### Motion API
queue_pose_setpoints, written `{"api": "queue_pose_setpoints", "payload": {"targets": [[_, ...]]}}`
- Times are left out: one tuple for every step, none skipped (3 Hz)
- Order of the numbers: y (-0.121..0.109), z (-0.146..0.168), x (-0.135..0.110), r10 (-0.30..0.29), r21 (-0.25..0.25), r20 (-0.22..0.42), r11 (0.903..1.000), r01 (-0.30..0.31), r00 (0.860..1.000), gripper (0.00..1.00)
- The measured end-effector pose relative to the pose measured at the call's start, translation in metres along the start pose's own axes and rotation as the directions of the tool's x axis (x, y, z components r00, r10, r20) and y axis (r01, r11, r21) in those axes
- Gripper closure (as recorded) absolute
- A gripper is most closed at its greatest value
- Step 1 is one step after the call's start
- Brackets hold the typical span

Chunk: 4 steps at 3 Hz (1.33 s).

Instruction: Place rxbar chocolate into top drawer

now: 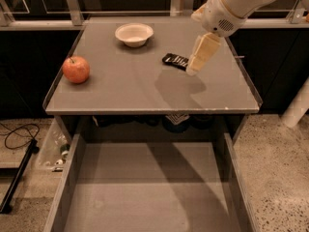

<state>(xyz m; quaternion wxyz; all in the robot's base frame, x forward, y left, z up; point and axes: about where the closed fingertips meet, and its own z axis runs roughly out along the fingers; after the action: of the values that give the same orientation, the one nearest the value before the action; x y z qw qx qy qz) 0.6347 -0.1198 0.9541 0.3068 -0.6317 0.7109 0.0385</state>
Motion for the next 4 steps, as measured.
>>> {"api": "queue_pose_setpoints", "payload": {"targets": [[-0.007,0.020,0.010,0.091,0.003,0.091,0.9958,-0.092,0.992,0.00],[-0.017,0.052,0.035,0.257,-0.038,0.220,0.9662,-0.255,0.941,0.00],[-0.028,0.078,0.052,0.402,-0.099,0.330,0.9145,-0.392,0.854,0.00],[-0.038,0.095,0.059,0.494,-0.154,0.389,0.8672,-0.473,0.778,0.00]]}}
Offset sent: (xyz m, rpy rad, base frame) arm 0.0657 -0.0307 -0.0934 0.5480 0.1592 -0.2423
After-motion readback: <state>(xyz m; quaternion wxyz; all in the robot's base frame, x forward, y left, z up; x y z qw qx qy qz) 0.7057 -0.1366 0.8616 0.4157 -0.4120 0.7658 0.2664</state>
